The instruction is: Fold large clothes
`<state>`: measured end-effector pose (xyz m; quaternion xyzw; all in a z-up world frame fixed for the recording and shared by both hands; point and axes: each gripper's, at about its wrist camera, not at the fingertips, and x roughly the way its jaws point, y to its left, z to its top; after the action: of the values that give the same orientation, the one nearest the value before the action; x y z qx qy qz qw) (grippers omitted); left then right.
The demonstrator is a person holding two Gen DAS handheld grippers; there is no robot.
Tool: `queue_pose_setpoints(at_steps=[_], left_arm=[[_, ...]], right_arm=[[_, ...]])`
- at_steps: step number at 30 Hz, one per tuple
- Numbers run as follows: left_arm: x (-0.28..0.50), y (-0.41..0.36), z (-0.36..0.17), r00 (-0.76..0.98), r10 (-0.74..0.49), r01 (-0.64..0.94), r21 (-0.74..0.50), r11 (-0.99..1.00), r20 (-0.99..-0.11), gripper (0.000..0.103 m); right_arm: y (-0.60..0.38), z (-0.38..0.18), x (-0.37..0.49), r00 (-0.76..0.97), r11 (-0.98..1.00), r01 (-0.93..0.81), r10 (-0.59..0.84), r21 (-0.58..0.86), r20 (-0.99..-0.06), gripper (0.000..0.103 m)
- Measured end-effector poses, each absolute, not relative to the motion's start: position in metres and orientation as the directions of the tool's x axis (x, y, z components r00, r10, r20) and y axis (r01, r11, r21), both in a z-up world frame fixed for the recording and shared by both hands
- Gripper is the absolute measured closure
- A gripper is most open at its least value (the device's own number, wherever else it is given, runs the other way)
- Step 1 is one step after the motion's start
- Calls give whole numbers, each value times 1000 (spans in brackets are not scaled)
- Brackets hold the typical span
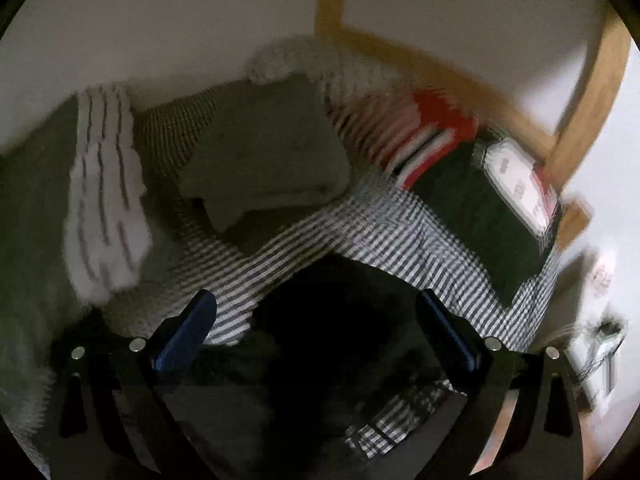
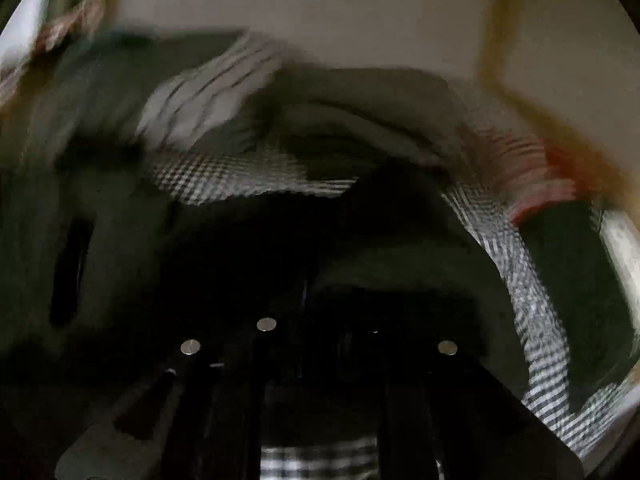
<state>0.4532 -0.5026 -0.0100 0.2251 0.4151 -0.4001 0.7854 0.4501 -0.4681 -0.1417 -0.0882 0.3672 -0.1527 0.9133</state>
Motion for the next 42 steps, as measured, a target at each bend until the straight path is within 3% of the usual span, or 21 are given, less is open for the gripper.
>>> queue_pose_setpoints(at_steps=[2,6,9,12,17,18,19,20,24,27,31,42], left_arm=[[429,-522,-18,379,-311,856,202,476,-872,5],[363,-528,-79,533,-115,838,504,211,-838,5],[330,-532,-134,602,-39,798,600,50,-797,5],[306,-538,-170,573,5,819,573,10,-819,5],[260,-561,-210,694,-46,708,693,-137,-718,5],[259,-569,-217,692,-52,710,692,-132,-720,15],[260,-574,-222,687,-43,716,685,-132,-726,43],[265,-578,-225,674,-30,732,673,-111,-738,56],[293,-573,-201,562,-71,827,560,48,-824,88],[313,-556,-157,497,-168,864,468,184,-851,94],[344,-523,-102,500,-271,847,398,353,-822,95],[404,-376,-15,556,-377,726,213,654,-741,95]], right_arm=[[-425,-153,456,658,898,160,-406,-410,-634,93],[-370,-185,461,605,834,93,-481,-545,-634,93],[-356,-196,462,593,813,117,-518,-571,-616,93],[-357,-198,463,568,806,147,-543,-573,-618,93],[-349,-207,464,563,774,135,-574,-619,-595,93],[-350,-208,465,563,776,137,-572,-616,-597,93],[-351,-208,464,563,779,139,-570,-611,-599,93],[-353,-207,464,561,785,143,-566,-603,-604,93],[-357,-208,460,567,799,155,-553,-581,-610,93],[-359,-205,459,578,808,181,-549,-561,-604,93],[-363,-194,454,603,821,245,-546,-516,-582,95],[-353,-142,434,704,871,323,-482,-369,-522,97]])
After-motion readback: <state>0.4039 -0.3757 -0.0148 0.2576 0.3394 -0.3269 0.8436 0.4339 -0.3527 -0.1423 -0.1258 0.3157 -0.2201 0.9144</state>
